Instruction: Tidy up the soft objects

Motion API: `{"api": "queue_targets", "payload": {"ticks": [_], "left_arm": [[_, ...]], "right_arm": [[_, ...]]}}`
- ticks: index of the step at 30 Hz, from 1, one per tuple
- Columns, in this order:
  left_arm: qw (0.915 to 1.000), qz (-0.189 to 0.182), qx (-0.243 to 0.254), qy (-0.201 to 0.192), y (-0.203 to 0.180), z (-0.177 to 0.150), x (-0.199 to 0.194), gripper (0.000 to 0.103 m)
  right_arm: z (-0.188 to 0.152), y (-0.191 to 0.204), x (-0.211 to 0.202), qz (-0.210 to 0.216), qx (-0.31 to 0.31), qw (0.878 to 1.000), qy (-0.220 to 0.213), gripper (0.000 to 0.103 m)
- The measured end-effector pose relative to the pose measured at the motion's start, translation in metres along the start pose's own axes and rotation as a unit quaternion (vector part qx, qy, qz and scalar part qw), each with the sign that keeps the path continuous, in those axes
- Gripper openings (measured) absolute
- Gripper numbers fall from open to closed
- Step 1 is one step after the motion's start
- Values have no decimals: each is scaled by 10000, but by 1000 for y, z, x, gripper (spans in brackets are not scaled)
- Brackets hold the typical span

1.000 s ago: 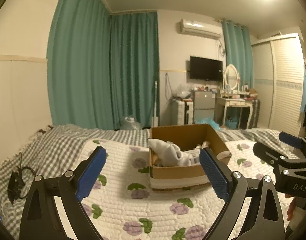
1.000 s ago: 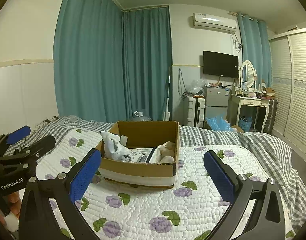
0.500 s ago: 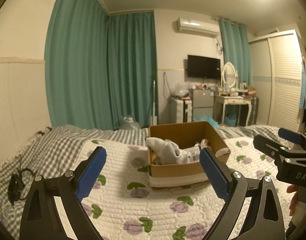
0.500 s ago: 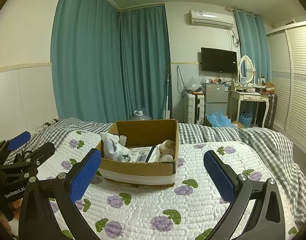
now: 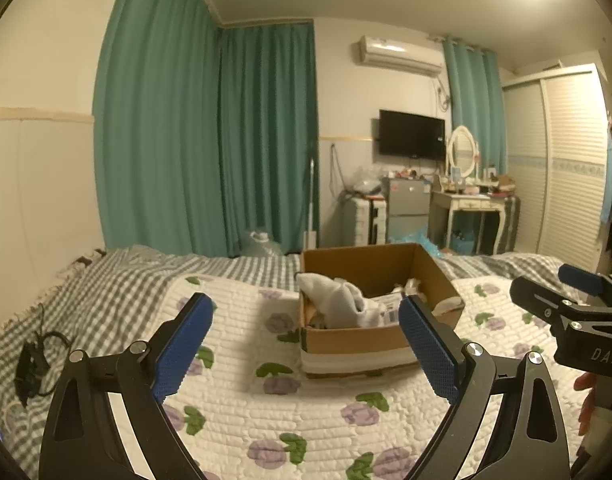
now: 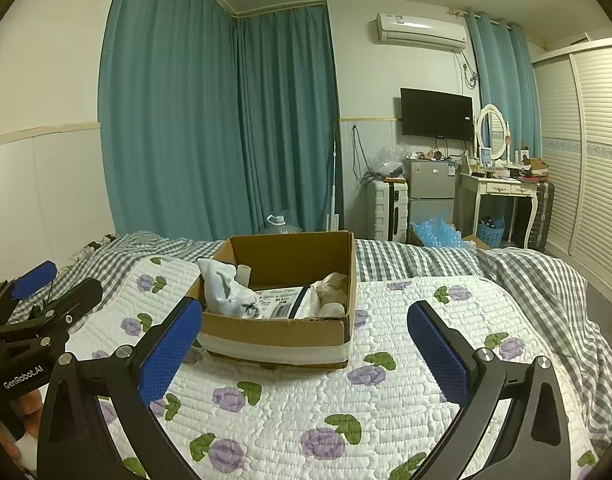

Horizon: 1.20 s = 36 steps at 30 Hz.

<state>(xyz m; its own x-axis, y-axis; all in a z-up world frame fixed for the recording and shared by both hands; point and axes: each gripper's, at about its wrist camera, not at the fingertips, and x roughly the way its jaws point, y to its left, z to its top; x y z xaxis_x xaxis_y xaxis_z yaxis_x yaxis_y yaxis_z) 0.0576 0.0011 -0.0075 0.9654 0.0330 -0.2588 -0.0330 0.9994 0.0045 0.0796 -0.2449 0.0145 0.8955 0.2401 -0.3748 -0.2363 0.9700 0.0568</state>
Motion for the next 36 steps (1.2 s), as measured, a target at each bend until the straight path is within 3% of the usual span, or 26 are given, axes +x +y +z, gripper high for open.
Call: {"api": "queue_targets", "payload": {"ticks": [36], "left_arm": [[10000, 66, -67, 21, 3, -4, -2, 96]], "right_arm": [[-6, 0, 0, -7, -18, 10000, 58, 103]]}}
